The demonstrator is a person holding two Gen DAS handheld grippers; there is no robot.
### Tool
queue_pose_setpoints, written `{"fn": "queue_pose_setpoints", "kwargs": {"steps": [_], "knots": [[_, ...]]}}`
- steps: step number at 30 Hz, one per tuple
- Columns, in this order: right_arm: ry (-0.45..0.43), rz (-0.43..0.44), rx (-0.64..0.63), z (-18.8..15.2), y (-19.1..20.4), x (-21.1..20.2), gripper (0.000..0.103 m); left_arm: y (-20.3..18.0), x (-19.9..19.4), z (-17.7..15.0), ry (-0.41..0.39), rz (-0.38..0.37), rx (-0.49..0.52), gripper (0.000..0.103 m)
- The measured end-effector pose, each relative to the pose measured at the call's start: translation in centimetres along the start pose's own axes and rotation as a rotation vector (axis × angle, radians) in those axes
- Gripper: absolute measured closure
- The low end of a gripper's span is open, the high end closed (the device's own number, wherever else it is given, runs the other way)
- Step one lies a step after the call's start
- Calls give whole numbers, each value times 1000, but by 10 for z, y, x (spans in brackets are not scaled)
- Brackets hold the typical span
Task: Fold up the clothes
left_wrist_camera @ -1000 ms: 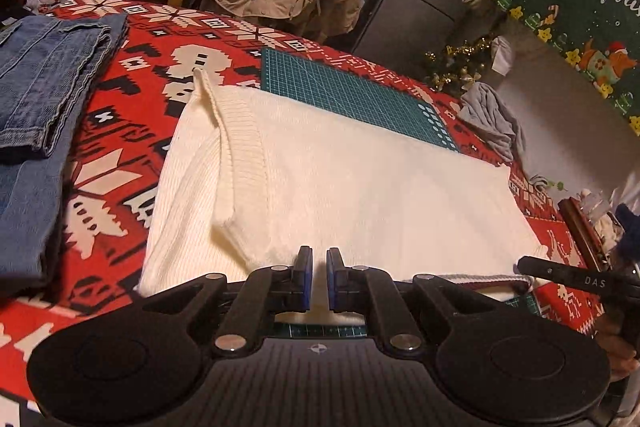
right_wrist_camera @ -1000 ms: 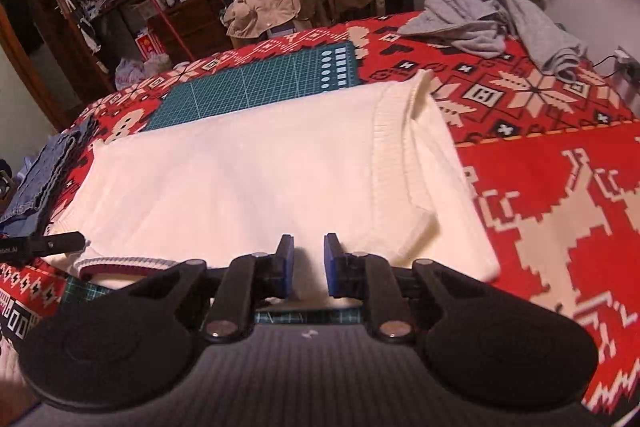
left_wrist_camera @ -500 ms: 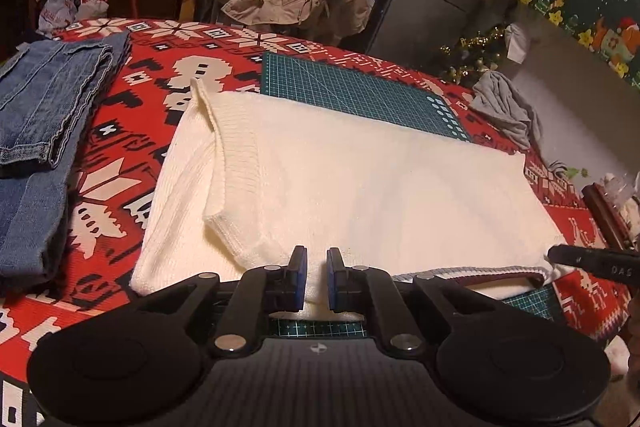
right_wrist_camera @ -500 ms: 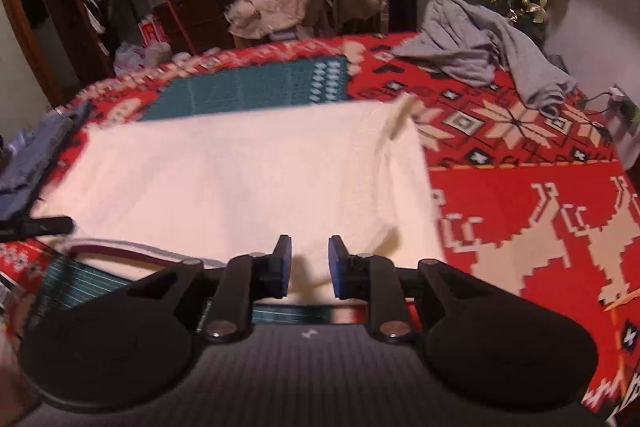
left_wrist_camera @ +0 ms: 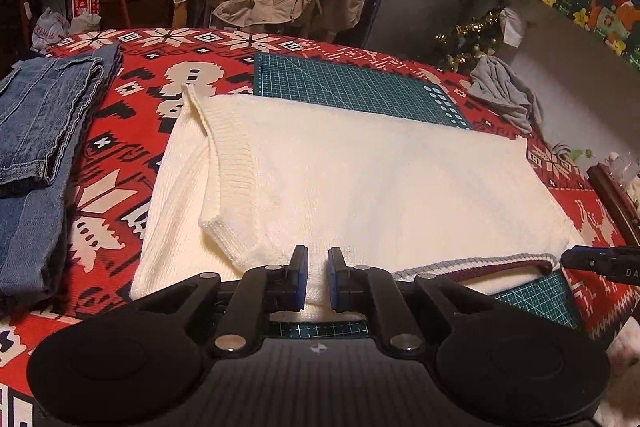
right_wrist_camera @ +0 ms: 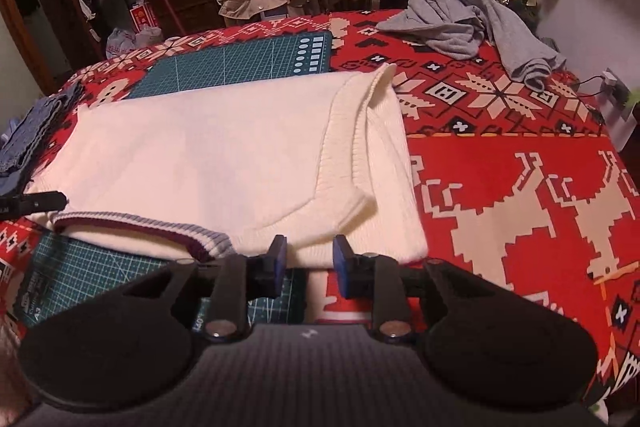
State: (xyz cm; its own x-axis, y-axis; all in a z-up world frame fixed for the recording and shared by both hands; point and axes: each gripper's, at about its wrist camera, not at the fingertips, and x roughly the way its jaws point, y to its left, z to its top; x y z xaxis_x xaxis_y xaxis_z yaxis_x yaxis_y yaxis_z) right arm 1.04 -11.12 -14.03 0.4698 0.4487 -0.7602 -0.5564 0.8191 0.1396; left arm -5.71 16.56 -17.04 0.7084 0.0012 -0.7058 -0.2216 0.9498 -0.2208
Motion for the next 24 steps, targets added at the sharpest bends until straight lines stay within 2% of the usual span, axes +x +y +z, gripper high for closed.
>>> {"fn": "queue_pose_setpoints", "kwargs": {"steps": [3,5,8,10,13,15,16,17,18,20,24], "knots": [[11,-1,10,-4,-1,2,67,-5,0,-1,-3,-5,22,85],[17,10,19,-6,-1,3,61,-9,0,-1,-3,-22,41,68],[19,27,21,-9,1,4,48,-17,1,-1,0,-31,75,55],[17,21,0,-10,6,5,44,-22,1,-2,0,-28,91,48],[24,18,-17,-11,13,5,36,-28,-3,-3,-9,-16,101,47],[30,21,0,-9,16,1,33,-31,-11,-5,-27,-44,101,47],[17,33,12,-8,17,-4,27,-33,-15,-7,-36,-46,103,44],[-5,40,19,-7,19,-9,16,-36,-19,-8,-45,-45,106,39],[-26,45,24,-6,21,-15,9,-38,-23,-10,-51,-32,111,38],[-61,39,17,-4,27,-25,3,-45,-28,-12,-58,1,126,32],[-86,43,24,-3,34,-35,1,-58,-34,-17,-74,71,178,24]]}}
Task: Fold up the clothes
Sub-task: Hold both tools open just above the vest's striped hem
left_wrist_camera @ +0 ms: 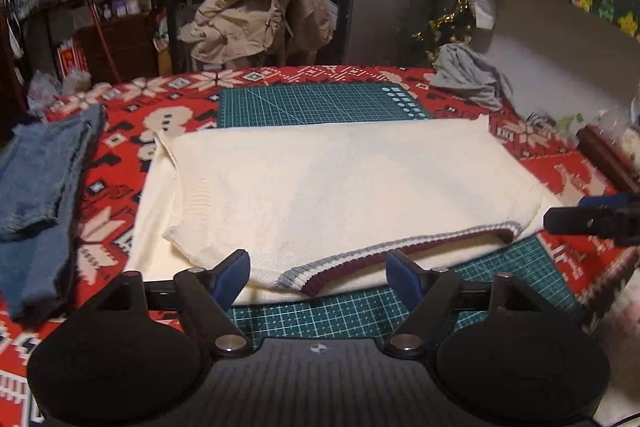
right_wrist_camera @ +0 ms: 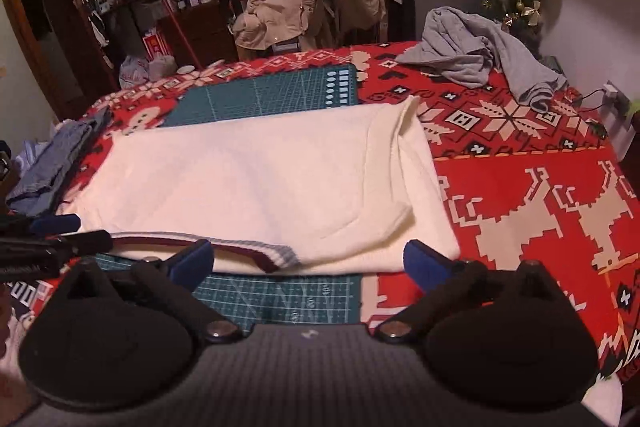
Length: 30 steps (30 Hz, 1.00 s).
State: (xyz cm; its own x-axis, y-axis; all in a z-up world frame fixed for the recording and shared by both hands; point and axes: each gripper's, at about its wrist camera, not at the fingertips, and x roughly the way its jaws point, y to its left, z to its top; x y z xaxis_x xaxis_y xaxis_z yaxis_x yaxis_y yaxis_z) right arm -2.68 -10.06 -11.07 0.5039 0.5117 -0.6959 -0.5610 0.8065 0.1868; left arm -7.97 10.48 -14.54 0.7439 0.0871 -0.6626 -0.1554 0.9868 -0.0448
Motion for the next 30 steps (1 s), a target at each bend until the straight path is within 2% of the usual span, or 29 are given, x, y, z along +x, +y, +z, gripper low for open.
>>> {"fn": "queue_pose_setpoints", "kwargs": {"steps": [1,3,5,9,12,16,18,19,21,22,24,26,27,30], "knots": [[5,-3,5,0,2,-1,1,-2,-2,-1,-9,11,5,20],[6,-6,18,-3,5,-3,1,-5,-5,-2,-21,27,-1,18],[-4,4,-2,-8,9,-6,1,-6,-4,-1,-6,29,-2,18],[-32,35,-92,-19,22,-9,1,-10,0,-3,9,14,57,20],[-106,24,-130,-27,32,-15,1,-11,-2,-8,-3,-7,53,23],[-181,-34,-175,-29,43,-19,1,-12,-3,-11,-9,-11,38,45],[-188,-72,-179,-28,46,-16,3,-9,-2,-10,-10,-26,-5,61],[-182,-88,-181,-27,48,-13,6,-6,-1,-9,-9,-35,-32,72],[-156,-86,-192,-26,51,-5,27,-3,1,-6,-15,-56,-86,86],[-143,-85,-198,-25,53,-1,33,-1,3,-5,-15,-72,-105,96],[-121,-82,-197,-24,57,8,69,-1,9,-1,-16,-105,-135,98],[-103,-76,-189,-22,62,17,90,-3,12,1,-30,-144,-155,99],[-103,-61,-186,-22,65,21,94,-5,14,2,-33,-160,-161,99],[-120,-20,-197,-22,74,30,94,-10,26,2,-23,-181,-158,99]]}}
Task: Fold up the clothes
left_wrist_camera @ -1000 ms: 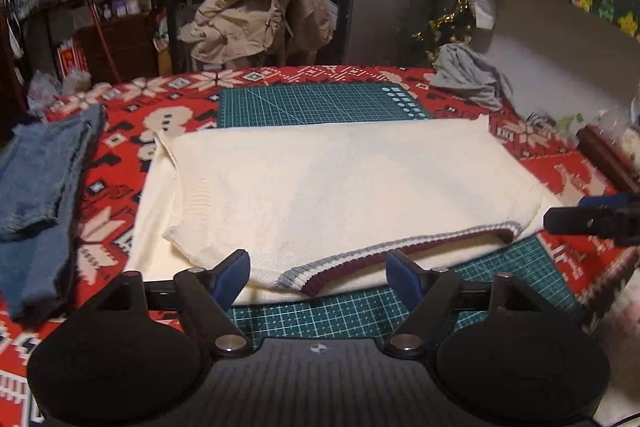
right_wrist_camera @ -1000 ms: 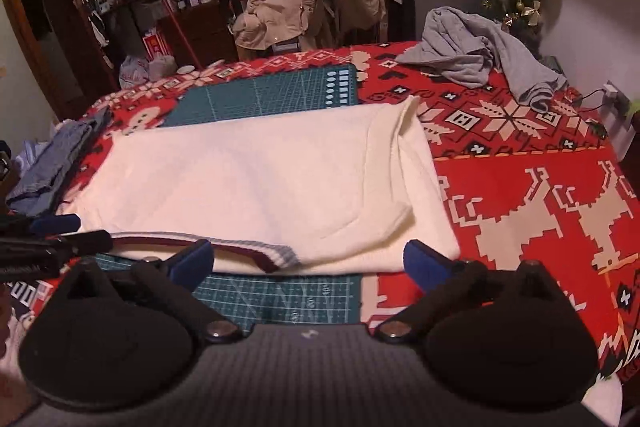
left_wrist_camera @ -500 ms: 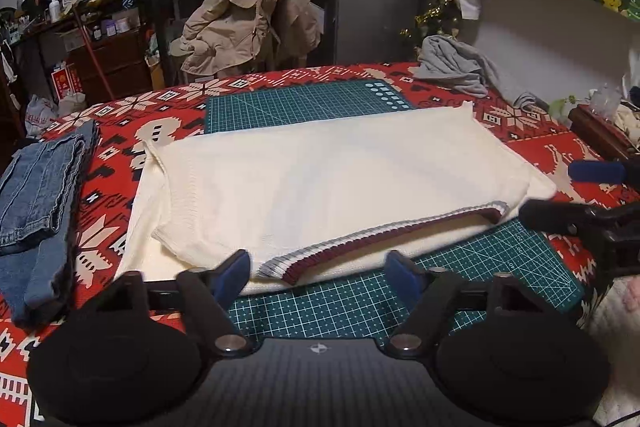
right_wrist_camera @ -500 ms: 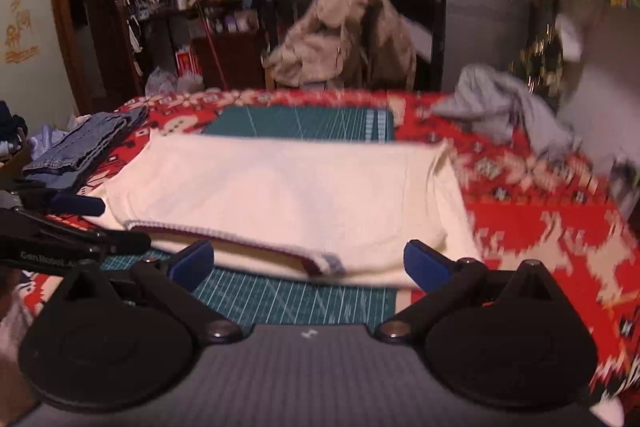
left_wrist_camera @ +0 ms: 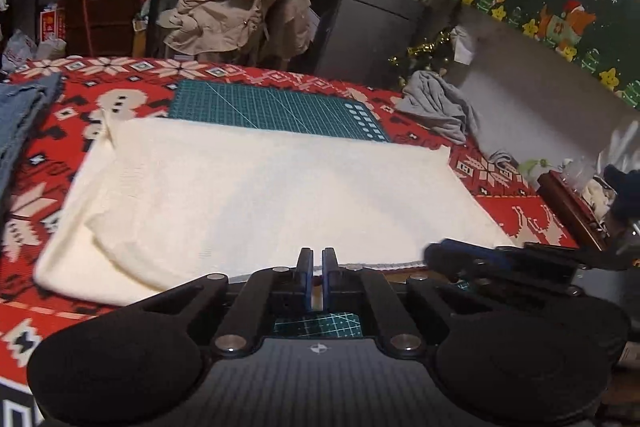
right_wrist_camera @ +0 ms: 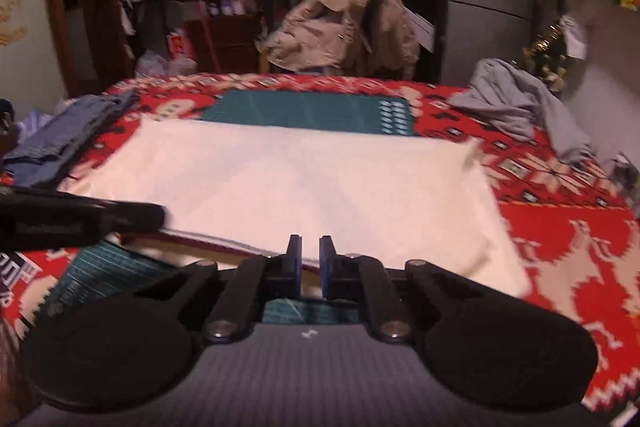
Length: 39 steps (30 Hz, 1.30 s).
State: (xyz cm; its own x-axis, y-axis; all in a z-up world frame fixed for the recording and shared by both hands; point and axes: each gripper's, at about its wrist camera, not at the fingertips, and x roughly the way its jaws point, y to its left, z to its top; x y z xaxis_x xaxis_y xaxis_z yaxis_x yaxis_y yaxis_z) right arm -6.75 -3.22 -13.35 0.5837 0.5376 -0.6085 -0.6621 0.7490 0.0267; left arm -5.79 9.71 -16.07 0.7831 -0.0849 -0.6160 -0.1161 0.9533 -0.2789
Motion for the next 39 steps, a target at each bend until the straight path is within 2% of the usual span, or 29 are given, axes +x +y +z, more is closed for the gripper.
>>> {"fn": "queue_pose_setpoints", "kwargs": {"steps": [5,7,11,17,23,28,33,36,39], "knots": [[43,23,-2,-12,12,22,94,2,15,-15,40,15,37,99],[22,10,-38,-20,18,22,94,2,14,-16,43,6,58,99],[11,15,-50,-24,21,21,93,8,13,-16,43,-20,32,99],[-14,73,-89,-20,33,17,93,13,11,-19,25,-40,18,99],[0,84,-119,-24,44,26,93,21,12,-18,34,-75,-21,98],[17,98,-103,-26,37,21,94,21,12,-19,31,-75,-13,98],[27,55,-67,-23,22,9,93,21,11,-20,35,-76,-12,98],[-4,34,-5,-19,4,-5,93,22,11,-19,37,-77,-14,98],[-42,-36,49,-15,-17,-16,93,22,11,-19,38,-76,-15,98]]}}
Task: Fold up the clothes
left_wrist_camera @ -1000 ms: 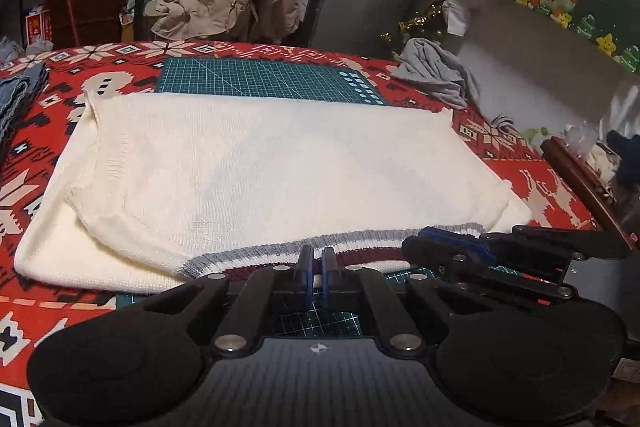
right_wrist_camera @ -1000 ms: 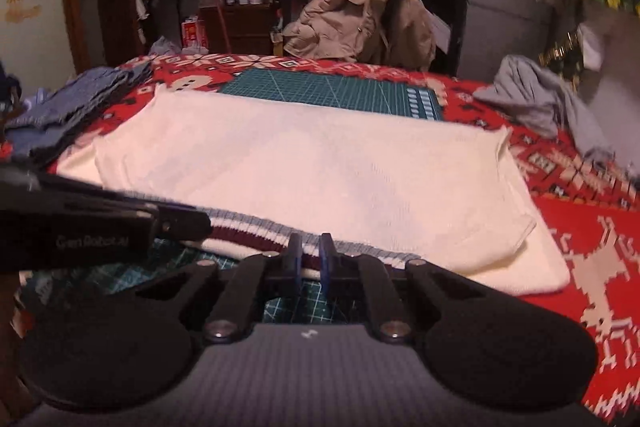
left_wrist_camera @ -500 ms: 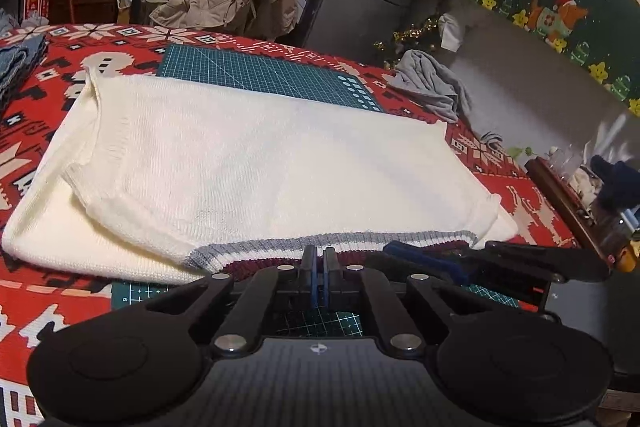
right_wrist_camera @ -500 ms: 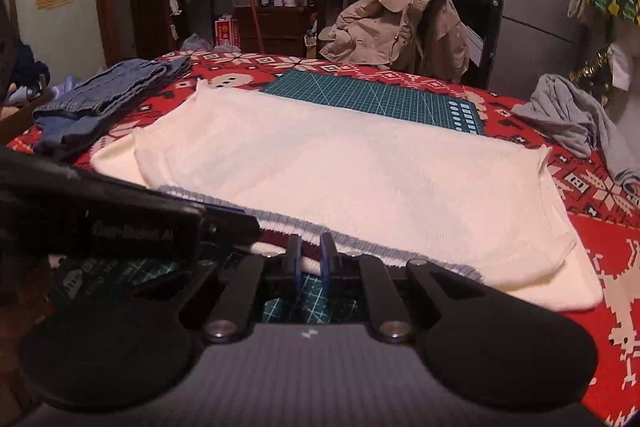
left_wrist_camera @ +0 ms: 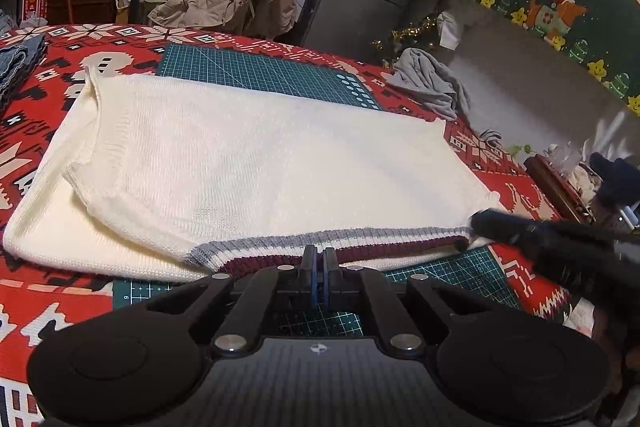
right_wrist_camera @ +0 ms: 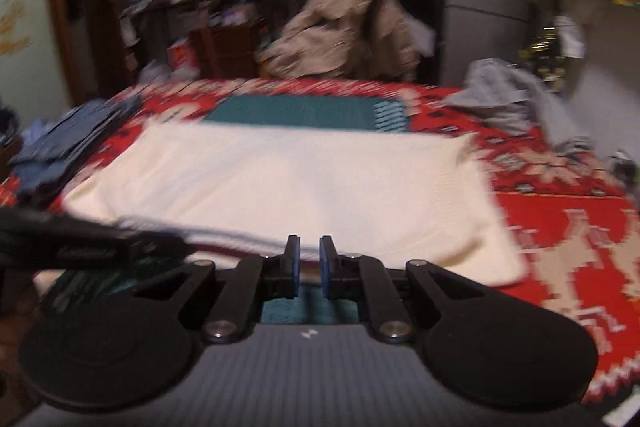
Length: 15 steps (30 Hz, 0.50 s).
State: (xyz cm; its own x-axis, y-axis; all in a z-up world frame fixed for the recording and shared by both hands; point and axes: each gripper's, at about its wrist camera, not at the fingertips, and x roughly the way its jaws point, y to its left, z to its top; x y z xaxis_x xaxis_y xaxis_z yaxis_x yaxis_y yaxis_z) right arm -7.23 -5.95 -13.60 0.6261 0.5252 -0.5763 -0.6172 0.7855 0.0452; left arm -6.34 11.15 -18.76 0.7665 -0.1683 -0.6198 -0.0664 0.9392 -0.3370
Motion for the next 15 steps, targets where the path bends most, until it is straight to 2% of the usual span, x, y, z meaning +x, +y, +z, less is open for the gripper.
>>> {"fn": "queue_pose_setpoints", "kwargs": {"steps": [2,5,8,10,13,15], "knots": [[2,-49,37,1,-18,1,93,0,0,0,0,0,3,99],[56,-107,95,-3,-48,11,92,0,0,0,1,0,4,99],[92,-132,128,-12,-69,17,92,0,1,0,1,-2,2,99],[82,-120,158,-17,-78,17,92,0,1,1,2,-3,4,99],[80,-193,150,-18,-88,17,92,0,1,1,3,-4,2,99],[76,-195,178,-19,-97,16,92,0,1,1,3,-4,3,99]]}}
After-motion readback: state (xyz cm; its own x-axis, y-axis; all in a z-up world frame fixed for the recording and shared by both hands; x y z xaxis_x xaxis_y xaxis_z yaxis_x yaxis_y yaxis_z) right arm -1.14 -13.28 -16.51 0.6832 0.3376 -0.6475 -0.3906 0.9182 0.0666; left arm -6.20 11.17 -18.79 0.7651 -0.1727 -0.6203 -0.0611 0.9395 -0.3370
